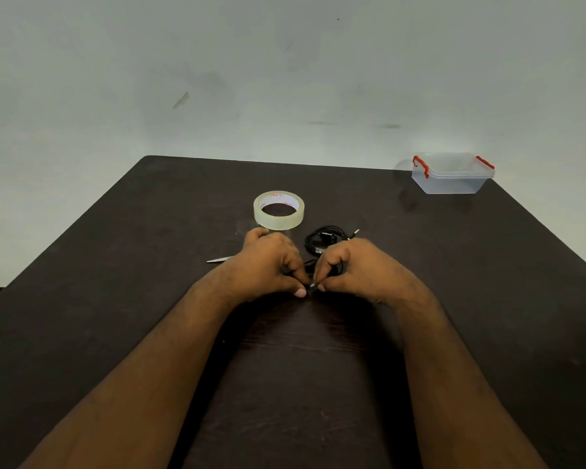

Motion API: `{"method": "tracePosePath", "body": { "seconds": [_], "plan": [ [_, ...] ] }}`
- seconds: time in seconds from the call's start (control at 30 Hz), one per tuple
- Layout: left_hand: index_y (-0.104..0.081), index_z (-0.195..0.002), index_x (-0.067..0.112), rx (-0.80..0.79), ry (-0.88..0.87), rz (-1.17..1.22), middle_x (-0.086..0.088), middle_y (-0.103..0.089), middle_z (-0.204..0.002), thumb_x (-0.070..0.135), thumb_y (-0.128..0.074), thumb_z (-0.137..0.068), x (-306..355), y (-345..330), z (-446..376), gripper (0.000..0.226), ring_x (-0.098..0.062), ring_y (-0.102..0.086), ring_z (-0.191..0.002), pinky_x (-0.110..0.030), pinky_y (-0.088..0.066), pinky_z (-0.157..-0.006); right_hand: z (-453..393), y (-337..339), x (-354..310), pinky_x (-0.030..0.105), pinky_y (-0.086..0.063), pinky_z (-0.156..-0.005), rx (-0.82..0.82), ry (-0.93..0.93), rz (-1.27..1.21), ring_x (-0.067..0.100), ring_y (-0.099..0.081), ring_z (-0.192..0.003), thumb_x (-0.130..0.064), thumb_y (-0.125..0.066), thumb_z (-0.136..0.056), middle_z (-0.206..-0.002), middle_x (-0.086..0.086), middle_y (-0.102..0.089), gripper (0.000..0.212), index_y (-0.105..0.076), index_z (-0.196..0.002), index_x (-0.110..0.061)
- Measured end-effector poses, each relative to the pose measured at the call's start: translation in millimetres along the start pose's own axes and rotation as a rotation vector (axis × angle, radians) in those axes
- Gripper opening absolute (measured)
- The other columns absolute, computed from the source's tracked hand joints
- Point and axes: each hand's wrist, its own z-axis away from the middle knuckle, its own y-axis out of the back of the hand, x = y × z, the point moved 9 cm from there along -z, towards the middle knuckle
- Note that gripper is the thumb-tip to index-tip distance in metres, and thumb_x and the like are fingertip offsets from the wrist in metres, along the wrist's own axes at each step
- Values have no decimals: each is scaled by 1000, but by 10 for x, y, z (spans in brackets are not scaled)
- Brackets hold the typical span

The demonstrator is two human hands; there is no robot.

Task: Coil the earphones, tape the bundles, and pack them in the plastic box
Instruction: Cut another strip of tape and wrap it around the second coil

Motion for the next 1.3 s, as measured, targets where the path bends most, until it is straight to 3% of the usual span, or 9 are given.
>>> {"method": "tracePosePath", "body": {
  "seconds": [0.17,0.23,0.33,0.43,0.67,0.9,0.97,1.07,1.3],
  "plan": [
    [-77,-83,29,63,-59,177,17,-73,-90,29,-81,-72,47,55,9,12,3,-57,-106,-21,-11,-109,37,-15,108,41,-53,-90,-38,-80,-126,13,-69,-87,-10,-78,-73,-85,-1,-75,14,-78,-78,-23],
    [-78,-80,23,159,-22,387,12,-74,-83,20,-82,-73,1,141,33,9,-2,-66,-89,-15,-36,-98,54,62,98,42,-54,-89,53,-77,-204,18,-69,-84,-9,-78,-74,-82,2,-75,12,-78,-77,-20],
    [-78,-80,18,370,145,536,7,-74,-75,15,-80,-75,-219,263,101,6,-11,-69,-74,-30,-55,-76,63,111,82,41,-54,-87,134,-51,-295,22,-69,-83,-6,-78,-73,-80,4,-74,13,-77,-75,-19],
    [-77,-77,20,414,193,523,7,-72,-69,14,-80,-76,-283,257,123,7,-19,-68,-67,-34,-54,-67,51,59,92,40,-54,-88,93,-41,-277,19,-69,-84,-8,-79,-74,-81,2,-75,13,-77,-75,-21],
    [-77,-79,22,485,167,413,27,-68,-75,16,-78,-78,-191,295,130,7,1,-65,-79,-20,-52,-71,64,165,140,28,-53,-79,182,-23,-233,12,-65,-80,-7,-79,-72,-83,1,-68,9,-74,-70,-14],
    [-75,-80,22,526,208,404,11,-72,-79,20,-75,-81,-44,328,-128,2,3,-65,-82,-11,-48,-74,216,214,331,21,-48,-70,143,-53,-62,6,-55,-79,-25,-89,-62,-87,-7,-57,27,-65,-73,-23],
    [-75,-81,20,509,186,389,12,-70,-79,18,-73,-83,101,359,-256,3,7,-63,-81,-4,-42,-71,303,418,420,13,-44,-69,275,-46,-110,2,-56,-78,-25,-89,-63,-87,-8,-60,26,-67,-78,-23],
    [-75,-89,19,387,131,245,10,-71,-89,25,-69,-86,309,314,-599,10,1,-63,-87,-20,-48,-79,351,803,605,14,-45,-70,391,-54,-27,3,-57,-77,-19,-85,-68,-84,-6,-61,18,-69,-77,-17],
    [-54,-134,16,30,172,-171,-5,-53,-137,45,-69,-82,566,-178,-1846,61,-23,-49,-126,-39,-42,-104,124,1567,1348,31,-48,-84,350,-188,370,15,-56,-95,-25,-78,-76,-100,-1,-58,15,-69,-87,-19]
  ]
}}
